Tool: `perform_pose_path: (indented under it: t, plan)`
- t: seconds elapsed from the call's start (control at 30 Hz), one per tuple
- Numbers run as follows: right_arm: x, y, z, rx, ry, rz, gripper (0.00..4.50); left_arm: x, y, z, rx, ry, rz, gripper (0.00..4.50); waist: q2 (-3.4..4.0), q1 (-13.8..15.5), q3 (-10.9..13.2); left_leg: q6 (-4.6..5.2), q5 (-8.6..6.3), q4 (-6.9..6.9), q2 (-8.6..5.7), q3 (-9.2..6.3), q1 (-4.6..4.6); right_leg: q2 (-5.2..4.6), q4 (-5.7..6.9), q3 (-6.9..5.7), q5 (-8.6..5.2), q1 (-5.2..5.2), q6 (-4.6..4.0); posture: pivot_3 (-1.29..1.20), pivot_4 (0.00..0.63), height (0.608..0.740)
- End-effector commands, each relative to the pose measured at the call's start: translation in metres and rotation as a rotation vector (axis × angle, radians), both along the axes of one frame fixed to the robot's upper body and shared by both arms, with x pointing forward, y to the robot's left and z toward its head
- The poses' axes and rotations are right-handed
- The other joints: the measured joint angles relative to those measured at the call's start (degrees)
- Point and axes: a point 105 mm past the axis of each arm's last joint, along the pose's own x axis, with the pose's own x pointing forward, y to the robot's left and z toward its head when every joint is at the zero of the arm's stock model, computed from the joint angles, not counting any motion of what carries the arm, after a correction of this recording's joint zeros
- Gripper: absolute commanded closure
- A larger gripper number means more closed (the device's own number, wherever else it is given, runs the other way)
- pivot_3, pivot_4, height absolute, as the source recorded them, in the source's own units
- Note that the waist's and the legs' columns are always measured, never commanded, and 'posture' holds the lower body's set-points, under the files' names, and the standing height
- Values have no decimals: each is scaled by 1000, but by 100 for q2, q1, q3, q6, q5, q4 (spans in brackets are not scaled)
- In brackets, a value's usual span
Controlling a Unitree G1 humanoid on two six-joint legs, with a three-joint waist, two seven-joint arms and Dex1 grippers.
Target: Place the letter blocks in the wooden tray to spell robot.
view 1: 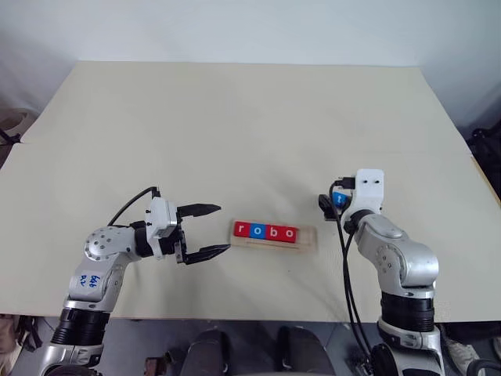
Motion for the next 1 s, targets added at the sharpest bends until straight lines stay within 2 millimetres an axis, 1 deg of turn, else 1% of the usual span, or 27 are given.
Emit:
perform_pose_path:
  t: [0.03,0.2,0.37,0.5,0.6,0.73,0.9,1.0]
  plan:
    - [-2,1,5,9,-13,-8,959,-2,-1,10,-7,-43,-9,0,0,-4,0,0,0,0,0,0,0,0,0,0,0,0,0,0,150,740]
    - [-4,-6,9,-3,-15,-30,2652,0,-2,11,-7,-46,-12,0,0,-30,0,0,0,0,1,0,-1,1,1,0,0,-3,0,0,150,740]
    - [-17,-17,18,-39,-25,32,2652,1,-3,10,-10,-44,-18,0,0,-15,0,0,0,0,-1,-2,-10,0,-2,-2,0,-4,0,0,150,740]
    - [-38,-18,21,-66,-6,124,2652,1,-5,8,-14,-34,-33,0,0,9,0,0,0,0,0,-2,-18,1,-5,-4,0,-10,0,0,150,740]
    - [-56,-19,16,-74,26,136,2652,2,-8,7,-18,-26,-47,0,0,20,0,0,0,1,0,-1,-18,2,-5,-5,0,-10,0,0,150,740]
    - [-76,-18,2,-64,81,124,2652,1,-11,5,-21,-13,-66,0,0,21,0,0,0,1,-1,-1,-19,2,-6,-5,0,-10,0,0,150,740]
    - [-89,-10,-11,-16,114,113,2652,0,-12,4,-19,-6,-78,0,-1,19,-1,0,0,1,-1,-4,-18,4,-5,-5,0,-11,0,0,150,740]
    - [-90,-9,-9,-3,99,124,1974,1,-12,5,-16,-7,-81,0,-1,19,-1,0,0,1,-1,-5,-18,4,-5,-4,0,-10,0,0,150,740]
